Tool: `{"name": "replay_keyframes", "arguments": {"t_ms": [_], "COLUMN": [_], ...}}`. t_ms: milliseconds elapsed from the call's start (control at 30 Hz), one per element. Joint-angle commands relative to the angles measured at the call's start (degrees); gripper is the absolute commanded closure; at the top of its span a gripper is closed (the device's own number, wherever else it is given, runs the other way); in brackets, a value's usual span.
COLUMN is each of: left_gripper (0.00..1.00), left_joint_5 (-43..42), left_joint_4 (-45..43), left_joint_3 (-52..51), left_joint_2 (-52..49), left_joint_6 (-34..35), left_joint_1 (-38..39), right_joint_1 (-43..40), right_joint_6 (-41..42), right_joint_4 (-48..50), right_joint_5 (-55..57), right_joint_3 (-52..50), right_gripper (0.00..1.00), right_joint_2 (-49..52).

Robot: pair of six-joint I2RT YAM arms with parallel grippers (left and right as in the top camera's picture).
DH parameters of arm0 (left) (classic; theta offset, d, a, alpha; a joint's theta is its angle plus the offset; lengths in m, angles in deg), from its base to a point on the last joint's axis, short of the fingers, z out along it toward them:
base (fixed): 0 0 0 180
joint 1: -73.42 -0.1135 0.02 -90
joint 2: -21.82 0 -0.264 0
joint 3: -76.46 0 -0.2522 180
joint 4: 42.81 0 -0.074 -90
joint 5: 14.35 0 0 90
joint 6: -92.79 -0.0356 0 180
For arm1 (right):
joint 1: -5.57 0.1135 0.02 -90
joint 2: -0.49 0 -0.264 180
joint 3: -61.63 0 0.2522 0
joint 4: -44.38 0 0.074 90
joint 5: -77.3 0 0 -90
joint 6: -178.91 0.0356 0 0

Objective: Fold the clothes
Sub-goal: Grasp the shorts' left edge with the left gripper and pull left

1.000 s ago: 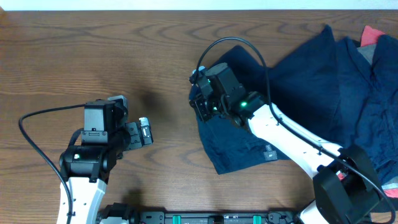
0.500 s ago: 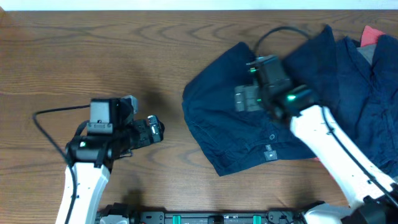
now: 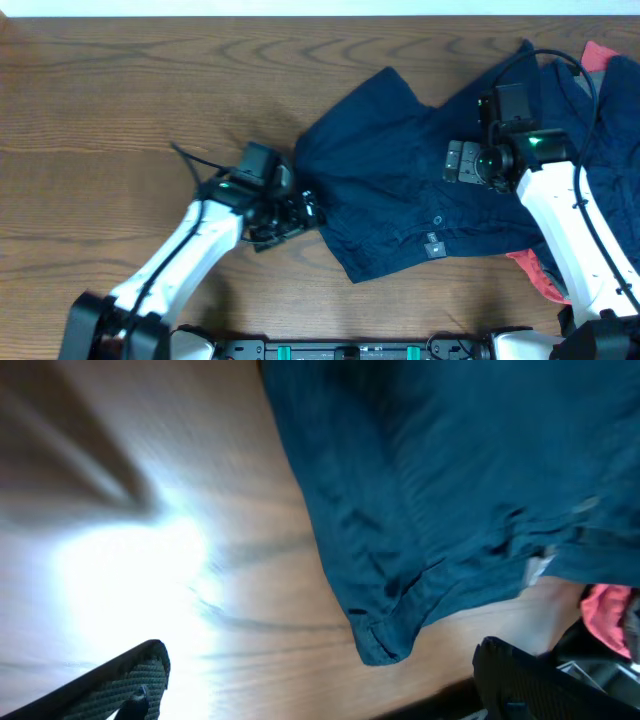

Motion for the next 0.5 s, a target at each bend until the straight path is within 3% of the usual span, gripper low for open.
{"name": "replay_keyframes", "arguments": {"t_ms": [0,267,300,367,467], "left_gripper": [0.02,0.00,0.05,0.27,0.78], "left_joint_5": [-0.9,-0.8,-0.8,-0.8,-0.3], "left_joint_4": [-1.6,-13.6,-15.3,-17.5,-17.1], "left_joint_3": [-0.8,-0.8,-0.8,-0.8,-0.8], "left_joint_2": [-4.1,-11.4,-12.1,-13.3,-14.3], "left_joint_6": [12.5,17.1,17.1,17.1,17.0], "left_joint_1": [4.9,15.6,16.7,18.6,20.0], "right_joint_1": [-1.5,-2.8,-2.8,-2.8,-2.8], "right_joint_6": [0.8,0.8,0.8,0.8,0.8], "right_joint_4": [-0.5,-1.2,-1.3,-1.5,-1.7], "right_joint_5": [0.8,0.8,0.8,0.8,0.8], "right_joint_3": [0.7,0.7,0.7,0.7,0.7], "right_gripper": [0.01,0.01,0.01,0.01,0.01], "right_joint_2": [-0.4,-0.4,-0.4,-0.4,-0.4]}}
